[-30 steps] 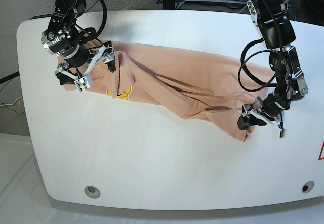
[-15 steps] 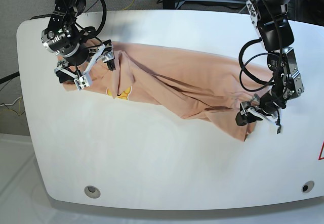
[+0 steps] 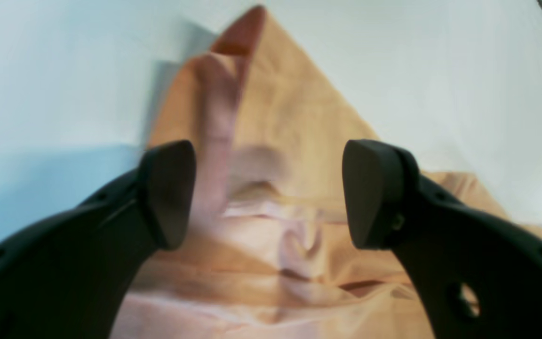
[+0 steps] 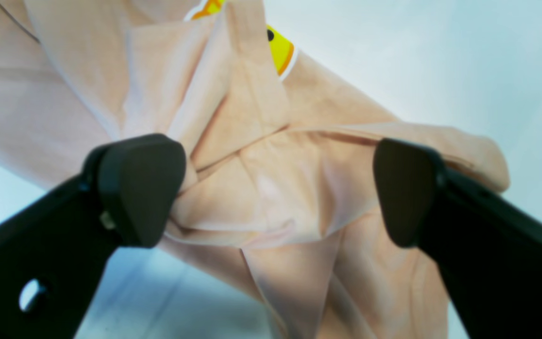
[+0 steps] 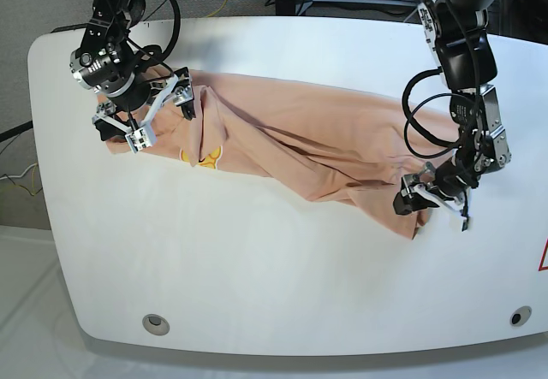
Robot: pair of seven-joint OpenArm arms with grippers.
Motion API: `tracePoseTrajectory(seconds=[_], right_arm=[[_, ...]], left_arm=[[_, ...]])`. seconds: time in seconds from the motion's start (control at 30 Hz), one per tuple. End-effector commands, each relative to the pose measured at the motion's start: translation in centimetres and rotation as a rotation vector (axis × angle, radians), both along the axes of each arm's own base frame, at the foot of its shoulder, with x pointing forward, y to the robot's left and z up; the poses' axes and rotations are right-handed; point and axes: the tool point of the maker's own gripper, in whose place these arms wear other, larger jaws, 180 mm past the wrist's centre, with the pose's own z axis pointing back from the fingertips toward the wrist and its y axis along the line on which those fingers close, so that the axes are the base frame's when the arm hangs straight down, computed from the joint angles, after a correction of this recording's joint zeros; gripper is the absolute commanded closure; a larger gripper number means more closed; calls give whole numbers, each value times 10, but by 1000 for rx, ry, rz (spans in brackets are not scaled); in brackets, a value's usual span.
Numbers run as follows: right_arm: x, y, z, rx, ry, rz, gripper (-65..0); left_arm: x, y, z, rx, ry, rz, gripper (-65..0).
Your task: Fold the T-shirt properly
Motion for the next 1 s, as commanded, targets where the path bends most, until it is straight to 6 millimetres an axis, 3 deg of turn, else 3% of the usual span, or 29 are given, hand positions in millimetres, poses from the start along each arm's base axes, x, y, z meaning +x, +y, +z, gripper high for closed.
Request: tracePoseTrajectory(seconds=[0.0, 0.13, 0.37, 0.87, 0.97], right_arm=[[6, -1, 10, 4, -42, 5, -650], [4, -1, 9, 4, -36, 5, -650], [3, -1, 8, 4, -31, 5, -650], [3, -1, 8, 3, -33, 6, -650], [3, -1, 8, 3, -33, 6, -650]], left_arm=[[18, -1, 24, -5, -93, 1, -454], [21, -8, 24, -1, -113, -12, -454], [14, -11, 3, -22, -55, -9, -454], [13, -10, 2, -22, -50, -8, -450], [13, -10, 2, -22, -50, -8, -424]])
